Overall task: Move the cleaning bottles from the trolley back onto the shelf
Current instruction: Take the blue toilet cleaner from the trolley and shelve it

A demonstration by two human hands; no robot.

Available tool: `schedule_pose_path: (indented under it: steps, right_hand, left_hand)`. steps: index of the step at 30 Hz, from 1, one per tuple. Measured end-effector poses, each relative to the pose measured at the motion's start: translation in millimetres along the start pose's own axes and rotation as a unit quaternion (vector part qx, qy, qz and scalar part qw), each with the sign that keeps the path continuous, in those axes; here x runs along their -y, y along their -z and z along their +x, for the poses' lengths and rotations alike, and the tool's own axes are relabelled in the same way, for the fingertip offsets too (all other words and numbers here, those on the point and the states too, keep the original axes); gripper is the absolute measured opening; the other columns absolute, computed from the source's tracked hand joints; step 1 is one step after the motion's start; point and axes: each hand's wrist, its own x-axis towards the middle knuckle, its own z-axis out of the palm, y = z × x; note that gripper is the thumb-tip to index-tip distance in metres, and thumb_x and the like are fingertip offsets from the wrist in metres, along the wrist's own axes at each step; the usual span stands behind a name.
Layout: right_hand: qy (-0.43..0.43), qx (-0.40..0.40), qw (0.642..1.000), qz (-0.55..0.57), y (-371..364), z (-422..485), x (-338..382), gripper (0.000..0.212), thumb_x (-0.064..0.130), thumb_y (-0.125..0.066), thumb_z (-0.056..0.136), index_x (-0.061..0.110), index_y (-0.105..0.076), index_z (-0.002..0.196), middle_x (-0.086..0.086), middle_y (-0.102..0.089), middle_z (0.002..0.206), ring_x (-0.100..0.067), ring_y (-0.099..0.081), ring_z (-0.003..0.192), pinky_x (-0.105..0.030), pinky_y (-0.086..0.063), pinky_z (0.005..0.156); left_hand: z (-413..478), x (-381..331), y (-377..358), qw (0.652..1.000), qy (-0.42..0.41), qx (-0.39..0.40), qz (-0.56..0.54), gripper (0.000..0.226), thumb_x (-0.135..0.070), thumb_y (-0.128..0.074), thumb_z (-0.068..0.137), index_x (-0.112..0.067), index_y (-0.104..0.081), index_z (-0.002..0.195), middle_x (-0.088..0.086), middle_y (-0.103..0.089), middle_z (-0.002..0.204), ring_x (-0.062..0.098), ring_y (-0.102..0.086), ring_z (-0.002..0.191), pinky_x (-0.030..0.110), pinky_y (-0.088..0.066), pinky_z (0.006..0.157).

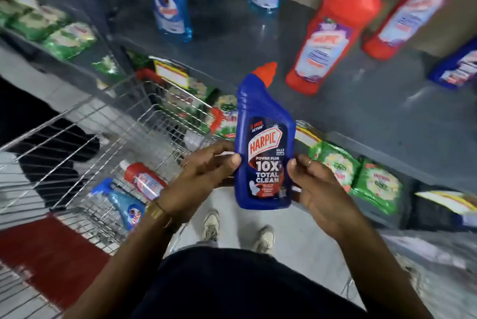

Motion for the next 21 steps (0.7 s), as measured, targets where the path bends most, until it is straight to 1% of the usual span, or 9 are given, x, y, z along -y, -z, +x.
schedule_pose_path:
  steps: [3, 5, 9, 11, 14, 16, 17, 19, 21]
  right_hand:
    - [0.015, -0.049, 0.999, 0.01, 23, -26, -4, 0.034, 0.034, -0.06, 0.078, 0.019, -0.067, 0.109, 0.002, -0.076, 0.101, -0.015, -0.071, 0.089, -0.029, -0.059, 0.067]
    - [0.031, -0.079, 0.996, 0.018, 40, -41, -5, 0.035, 0.034, -0.059, 0.08, 0.019, -0.066, 0.111, 0.0, -0.075, 0.103, -0.016, -0.071, 0.091, -0.031, -0.059, 0.069]
    - [0.061, -0.12, 0.99, 0.029, 70, -58, -7, 0.035, 0.036, -0.057, 0.081, 0.021, -0.066, 0.112, -0.001, -0.074, 0.108, -0.018, -0.07, 0.096, -0.032, -0.06, 0.074]
    - [0.081, -0.136, 0.987, 0.03, 85, -62, -6, 0.034, 0.037, -0.057, 0.082, 0.023, -0.066, 0.112, -0.001, -0.074, 0.109, -0.017, -0.07, 0.098, -0.032, -0.06, 0.076]
    - [0.131, -0.168, 0.977, 0.019, 115, -62, 1, 0.034, 0.035, -0.055, 0.085, 0.02, -0.065, 0.113, 0.0, -0.075, 0.105, -0.016, -0.07, 0.094, -0.028, -0.059, 0.075]
    - [0.159, -0.186, 0.97, -0.002, 138, -56, 10, 0.029, 0.028, -0.052, 0.091, 0.015, -0.064, 0.113, -0.003, -0.074, 0.104, -0.015, -0.069, 0.092, -0.026, -0.057, 0.074]
    - [0.178, -0.192, 0.965, -0.013, 153, -53, 18, 0.024, 0.021, -0.048, 0.095, 0.013, -0.064, 0.111, 0.0, -0.074, 0.101, -0.012, -0.068, 0.09, -0.024, -0.057, 0.074]
    - [0.216, -0.204, 0.954, -0.036, 185, -48, 35, 0.023, 0.008, -0.042, 0.098, 0.013, -0.062, 0.108, 0.009, -0.074, 0.093, -0.002, -0.066, 0.086, -0.017, -0.054, 0.073]
    - [0.243, -0.229, 0.941, -0.048, 215, -42, 50, 0.026, 0.0, -0.041, 0.097, 0.01, -0.059, 0.112, 0.008, -0.072, 0.095, 0.002, -0.065, 0.085, -0.014, -0.052, 0.073]
  left_hand:
    - [8, 3, -30, 0.999, 0.013, 0.038, 0.003, 0.033, -0.02, -0.058, 0.088, 0.001, -0.06, 0.114, 0.014, -0.072, 0.104, 0.023, -0.071, 0.091, 0.032, -0.057, 0.074]
    - [15, 5, -52, 0.997, 0.018, 0.068, 0.018, 0.031, -0.02, -0.056, 0.087, -0.002, -0.061, 0.111, 0.01, -0.073, 0.101, 0.02, -0.072, 0.089, 0.028, -0.058, 0.072]
    - [30, 5, -90, 0.993, 0.025, 0.106, 0.052, 0.018, -0.011, -0.051, 0.093, -0.012, -0.064, 0.106, -0.003, -0.077, 0.089, 0.009, -0.073, 0.081, 0.017, -0.056, 0.062]
    - [39, 5, -109, 0.99, 0.018, 0.121, 0.07, 0.019, -0.009, -0.05, 0.094, -0.012, -0.063, 0.108, -0.003, -0.077, 0.09, 0.009, -0.073, 0.082, 0.018, -0.057, 0.064]
    - [60, 2, -143, 0.987, 0.002, 0.136, 0.087, 0.017, -0.008, -0.05, 0.095, -0.008, -0.062, 0.107, 0.004, -0.075, 0.092, 0.012, -0.07, 0.082, 0.025, -0.059, 0.072]
    - [81, 1, -166, 0.982, -0.022, 0.15, 0.113, 0.018, -0.005, -0.048, 0.096, -0.002, -0.058, 0.111, 0.011, -0.07, 0.099, 0.014, -0.065, 0.086, 0.032, -0.057, 0.081]
    - [95, 0, -182, 0.978, -0.04, 0.16, 0.128, 0.018, -0.003, -0.048, 0.096, -0.001, -0.056, 0.112, 0.012, -0.067, 0.102, 0.013, -0.064, 0.088, 0.031, -0.055, 0.083]
    - [122, -1, -216, 0.969, -0.081, 0.182, 0.149, 0.018, 0.001, -0.047, 0.095, -0.001, -0.054, 0.112, 0.01, -0.065, 0.103, 0.001, -0.063, 0.084, 0.02, -0.054, 0.078]
    - [149, 1, -246, 0.959, -0.115, 0.198, 0.165, 0.019, 0.005, -0.048, 0.094, 0.003, -0.052, 0.112, 0.008, -0.065, 0.101, -0.004, -0.062, 0.081, 0.013, -0.053, 0.074]
